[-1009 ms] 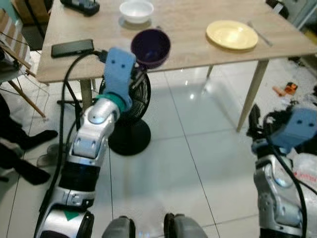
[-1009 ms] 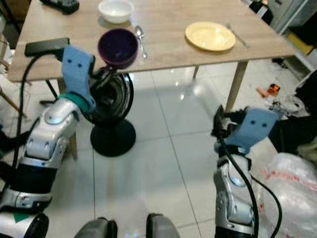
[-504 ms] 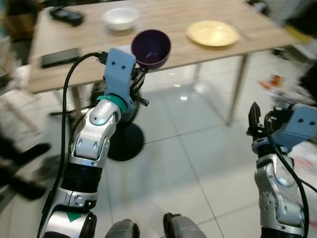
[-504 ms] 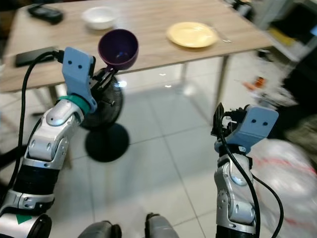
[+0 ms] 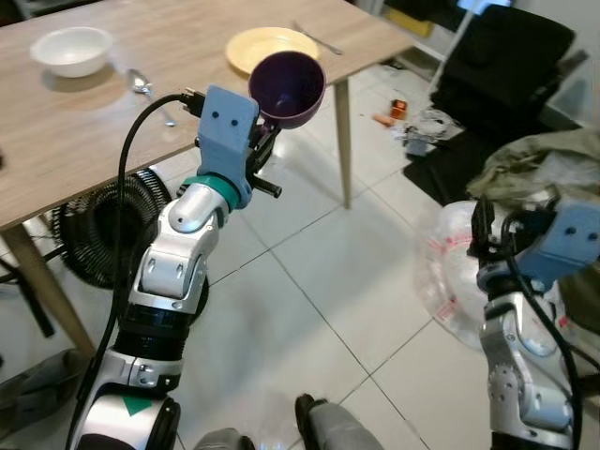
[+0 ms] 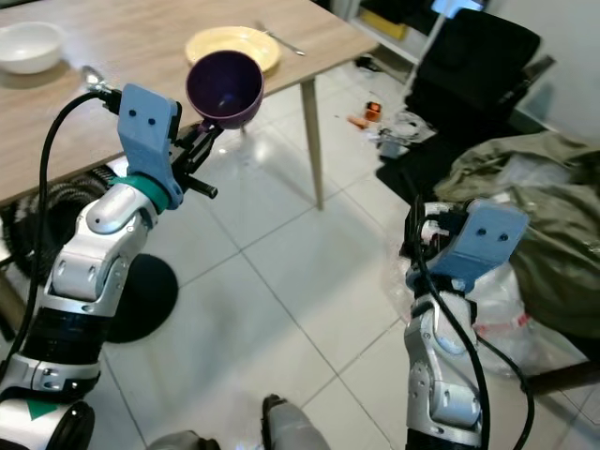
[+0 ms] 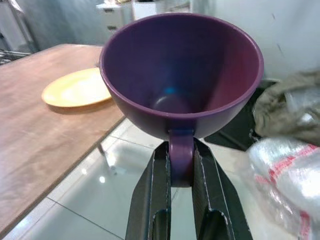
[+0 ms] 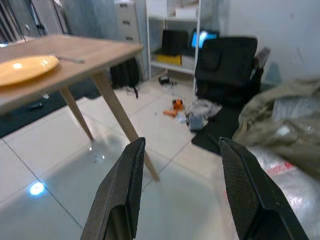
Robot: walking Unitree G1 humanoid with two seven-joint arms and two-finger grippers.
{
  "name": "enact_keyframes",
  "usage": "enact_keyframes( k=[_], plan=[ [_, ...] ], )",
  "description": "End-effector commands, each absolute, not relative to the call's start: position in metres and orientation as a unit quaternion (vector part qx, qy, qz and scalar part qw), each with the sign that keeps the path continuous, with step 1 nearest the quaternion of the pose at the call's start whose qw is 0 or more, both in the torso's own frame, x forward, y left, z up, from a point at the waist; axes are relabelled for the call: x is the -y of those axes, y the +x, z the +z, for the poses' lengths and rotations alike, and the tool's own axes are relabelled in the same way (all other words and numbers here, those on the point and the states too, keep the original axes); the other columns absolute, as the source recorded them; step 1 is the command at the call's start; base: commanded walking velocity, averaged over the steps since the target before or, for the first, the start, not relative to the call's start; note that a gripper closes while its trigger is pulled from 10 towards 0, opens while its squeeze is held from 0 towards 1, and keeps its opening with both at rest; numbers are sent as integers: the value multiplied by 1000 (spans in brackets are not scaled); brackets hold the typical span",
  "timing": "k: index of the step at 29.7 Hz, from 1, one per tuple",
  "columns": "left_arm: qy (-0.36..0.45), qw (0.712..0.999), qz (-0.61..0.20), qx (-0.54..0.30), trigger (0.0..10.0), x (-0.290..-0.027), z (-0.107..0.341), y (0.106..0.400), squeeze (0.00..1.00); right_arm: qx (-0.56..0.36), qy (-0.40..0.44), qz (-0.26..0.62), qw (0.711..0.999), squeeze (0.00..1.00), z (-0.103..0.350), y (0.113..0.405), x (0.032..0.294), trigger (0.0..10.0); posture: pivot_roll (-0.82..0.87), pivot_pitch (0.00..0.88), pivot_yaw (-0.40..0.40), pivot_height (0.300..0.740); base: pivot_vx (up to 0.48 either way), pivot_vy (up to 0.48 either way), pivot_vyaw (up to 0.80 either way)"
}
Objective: Setting the table
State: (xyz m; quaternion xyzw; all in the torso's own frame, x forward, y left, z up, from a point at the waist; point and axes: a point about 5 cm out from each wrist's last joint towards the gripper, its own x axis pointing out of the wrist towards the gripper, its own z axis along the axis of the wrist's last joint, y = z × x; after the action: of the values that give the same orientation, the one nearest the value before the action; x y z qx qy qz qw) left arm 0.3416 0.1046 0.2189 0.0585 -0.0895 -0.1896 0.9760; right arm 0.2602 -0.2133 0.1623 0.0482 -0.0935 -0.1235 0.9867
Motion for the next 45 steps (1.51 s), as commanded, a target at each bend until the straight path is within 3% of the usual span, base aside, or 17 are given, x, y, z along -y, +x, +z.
enact_keyframes(
  k=[1, 4, 7, 11, 12, 14, 29, 45],
  plan=[
    [76, 976, -198, 50, 10000, -104, 192, 340, 0, 54, 13, -121, 991, 0, 144, 256, 217, 10000, 18, 21, 55, 740, 0, 0, -800],
    [85, 976, -197, 37, 10000, -106, 182, 339, 0, 40, 4, -112, 993, 0, 137, 255, 215, 10000, 18, 21, 55, 740, 0, 0, -800],
    [130, 973, -184, -58, 10000, -126, 119, 329, 0, -37, -28, -69, 997, 0, 92, 245, 205, 10000, 22, 29, 51, 740, 0, 0, -800],
    [142, 969, -181, -90, 10000, -134, 100, 323, 0, -59, -29, -60, 996, 0, 79, 240, 203, 10000, 24, 30, 50, 740, 0, 0, -800],
    [159, 962, -177, -131, 10000, -148, 71, 310, 0, -93, -22, -56, 994, 0, 57, 230, 203, 10000, 29, 37, 41, 740, 0, 0, -800],
    [162, 961, -171, -144, 10000, -155, 61, 304, 0, -108, -18, -51, 993, 0, 47, 225, 201, 10000, 33, 39, 36, 740, 0, 0, -800],
    [176, 959, -151, -165, 10000, -174, 34, 288, 0, -163, -4, -19, 986, 0, 9, 207, 186, 10000, 39, 37, 28, 740, 0, 0, -800],
    [165, 963, -164, -133, 10000, -162, 40, 298, 0, -128, -7, -43, 991, 0, 15, 214, 198, 10000, 26, 29, 37, 740, 0, 0, -800]
  ],
)
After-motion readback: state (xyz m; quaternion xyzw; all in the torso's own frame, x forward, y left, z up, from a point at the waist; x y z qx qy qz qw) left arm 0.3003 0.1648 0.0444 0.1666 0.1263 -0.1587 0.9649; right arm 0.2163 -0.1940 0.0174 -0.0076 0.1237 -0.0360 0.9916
